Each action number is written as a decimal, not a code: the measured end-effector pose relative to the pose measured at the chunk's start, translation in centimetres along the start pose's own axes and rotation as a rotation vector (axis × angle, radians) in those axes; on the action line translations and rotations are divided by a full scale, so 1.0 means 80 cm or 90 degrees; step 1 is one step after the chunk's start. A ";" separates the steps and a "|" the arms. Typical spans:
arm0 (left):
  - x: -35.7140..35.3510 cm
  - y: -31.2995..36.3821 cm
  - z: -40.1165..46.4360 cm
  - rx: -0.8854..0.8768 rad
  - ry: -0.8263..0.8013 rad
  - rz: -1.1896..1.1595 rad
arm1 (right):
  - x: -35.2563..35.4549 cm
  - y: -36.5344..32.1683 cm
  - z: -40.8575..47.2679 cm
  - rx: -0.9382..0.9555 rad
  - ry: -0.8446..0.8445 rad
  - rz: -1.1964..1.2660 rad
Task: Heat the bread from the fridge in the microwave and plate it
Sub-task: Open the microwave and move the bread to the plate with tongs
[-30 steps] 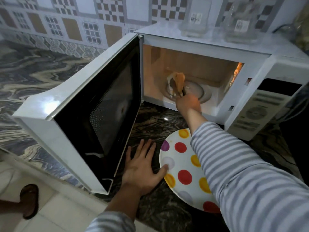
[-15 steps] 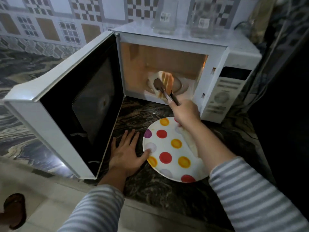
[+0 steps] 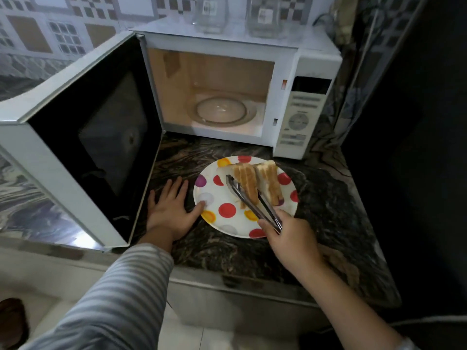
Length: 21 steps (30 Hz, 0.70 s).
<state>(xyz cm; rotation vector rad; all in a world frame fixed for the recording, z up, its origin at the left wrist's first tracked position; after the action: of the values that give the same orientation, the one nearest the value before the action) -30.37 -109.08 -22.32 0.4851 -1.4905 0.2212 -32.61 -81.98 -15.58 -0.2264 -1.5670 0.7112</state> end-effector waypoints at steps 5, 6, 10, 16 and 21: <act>-0.001 -0.001 0.000 -0.002 0.000 0.002 | -0.015 0.012 -0.005 -0.016 -0.005 -0.059; -0.001 -0.001 0.000 -0.003 0.000 0.001 | -0.016 0.013 -0.006 -0.017 -0.004 -0.066; -0.001 -0.002 0.002 -0.004 0.003 0.004 | -0.014 0.014 -0.006 -0.021 -0.007 -0.071; 0.002 0.000 0.001 -0.008 0.005 -0.002 | 0.028 0.016 -0.018 -0.041 0.007 -0.072; 0.009 0.001 -0.004 -0.015 0.006 -0.049 | 0.082 -0.004 -0.035 -0.014 -0.031 -0.025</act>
<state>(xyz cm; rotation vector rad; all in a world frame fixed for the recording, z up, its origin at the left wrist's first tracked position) -30.08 -108.96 -21.60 0.5210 -1.4610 0.1456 -30.84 -77.81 -10.07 -0.1953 -1.6224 0.6738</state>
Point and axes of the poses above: each hand's wrist, its own z-axis towards the middle knuckle, its own x-axis out of the back of the hand, y = z × x, the point moved 8 cm from there along z, towards the middle knuckle
